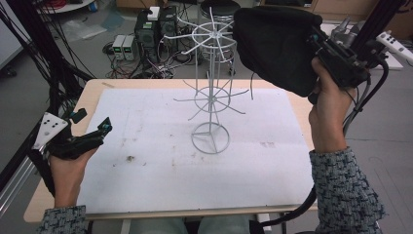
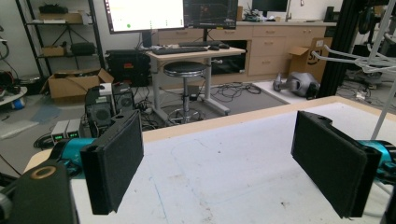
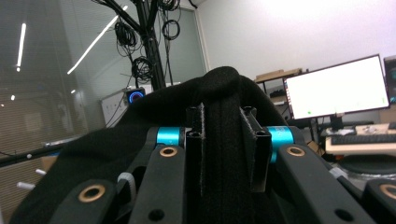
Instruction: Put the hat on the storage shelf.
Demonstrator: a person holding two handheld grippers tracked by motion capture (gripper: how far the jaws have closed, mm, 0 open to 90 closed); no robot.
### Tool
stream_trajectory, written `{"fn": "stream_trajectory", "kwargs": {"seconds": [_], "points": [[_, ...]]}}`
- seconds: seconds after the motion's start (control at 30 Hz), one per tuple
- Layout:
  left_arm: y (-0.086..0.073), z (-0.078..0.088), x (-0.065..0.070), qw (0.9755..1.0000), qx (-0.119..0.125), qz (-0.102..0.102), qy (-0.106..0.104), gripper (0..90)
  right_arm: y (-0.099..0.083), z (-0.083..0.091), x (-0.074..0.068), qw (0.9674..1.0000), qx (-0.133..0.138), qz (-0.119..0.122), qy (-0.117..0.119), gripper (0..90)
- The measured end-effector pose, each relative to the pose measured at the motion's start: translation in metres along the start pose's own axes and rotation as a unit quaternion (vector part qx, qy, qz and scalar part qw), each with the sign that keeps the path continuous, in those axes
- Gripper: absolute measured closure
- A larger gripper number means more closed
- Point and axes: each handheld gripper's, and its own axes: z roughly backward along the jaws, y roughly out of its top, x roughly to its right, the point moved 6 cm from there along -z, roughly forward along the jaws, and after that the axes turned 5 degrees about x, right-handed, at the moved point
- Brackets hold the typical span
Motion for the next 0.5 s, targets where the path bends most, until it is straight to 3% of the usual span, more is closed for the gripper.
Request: {"fn": "stream_trajectory", "kwargs": {"seconds": [0.17, 0.5], "points": [[0.004, 0.001, 0.0, 1.0, 0.007, 0.001, 0.0, 17.2, -0.015, 0.003, 0.006, 0.9997, -0.002, -0.024, -0.001, 73.8], [0.001, -0.003, 0.0, 1.0, 0.004, 0.002, -0.001, 17.2, -0.036, 0.004, 0.018, 0.9991, -0.017, -0.039, -0.011, 70.6]]}}
